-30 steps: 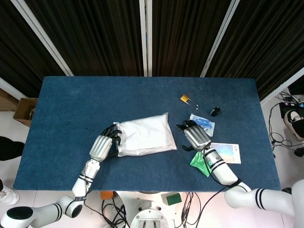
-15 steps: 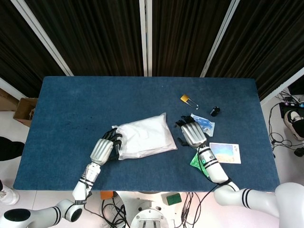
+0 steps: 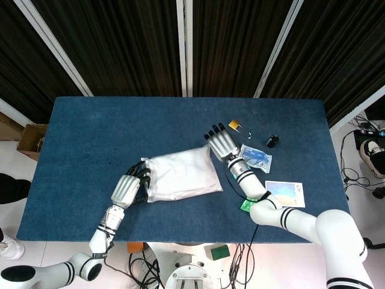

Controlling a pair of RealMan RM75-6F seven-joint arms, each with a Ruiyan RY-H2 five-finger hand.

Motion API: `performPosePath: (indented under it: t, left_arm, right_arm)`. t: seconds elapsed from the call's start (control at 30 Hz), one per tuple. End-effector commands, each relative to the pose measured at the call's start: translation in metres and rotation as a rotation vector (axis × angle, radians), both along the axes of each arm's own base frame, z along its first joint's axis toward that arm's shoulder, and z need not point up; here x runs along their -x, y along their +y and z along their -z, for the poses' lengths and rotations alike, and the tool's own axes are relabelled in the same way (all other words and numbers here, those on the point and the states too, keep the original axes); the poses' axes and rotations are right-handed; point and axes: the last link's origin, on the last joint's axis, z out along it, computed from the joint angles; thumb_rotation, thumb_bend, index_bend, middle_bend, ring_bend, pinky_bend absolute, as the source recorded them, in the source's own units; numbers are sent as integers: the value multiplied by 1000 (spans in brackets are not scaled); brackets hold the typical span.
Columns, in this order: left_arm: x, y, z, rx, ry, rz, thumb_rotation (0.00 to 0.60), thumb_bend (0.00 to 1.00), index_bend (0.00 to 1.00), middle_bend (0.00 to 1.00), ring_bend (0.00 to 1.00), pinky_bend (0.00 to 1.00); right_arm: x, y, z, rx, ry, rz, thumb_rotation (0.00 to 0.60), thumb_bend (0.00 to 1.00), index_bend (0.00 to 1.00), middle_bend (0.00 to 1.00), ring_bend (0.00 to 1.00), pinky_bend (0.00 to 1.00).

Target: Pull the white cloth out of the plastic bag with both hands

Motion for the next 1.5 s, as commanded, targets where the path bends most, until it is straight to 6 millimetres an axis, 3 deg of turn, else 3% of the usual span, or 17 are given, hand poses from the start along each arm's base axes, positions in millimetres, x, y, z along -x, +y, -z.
performPosePath:
  t: [0.03, 0.67, 1.17, 1.5]
  left_arm:
    - [1, 0, -1, 1, -1, -4, 600, 498, 718, 258, 58, 152]
    - [8, -1, -3, -5, 4, -11, 600, 498, 724, 258, 58, 150]
    - [10, -2, -2, -1, 3, -18, 600, 498, 726, 258, 58, 147]
    - [12, -2, -3, -3, 6, -20, 600, 497, 728, 258, 58, 147]
  right_arm:
    - [-7, -2, 15, -23, 38, -12, 600, 332, 312, 326, 146, 199]
    - [-3, -5, 38, -31, 3, 9, 600, 340, 456, 374, 161, 197]
    - [-4, -10, 39, -16, -13, 3, 600, 475, 529, 404, 188, 198]
    - [-1, -7, 42, -11, -56, 25, 600, 477, 682, 436, 194, 198]
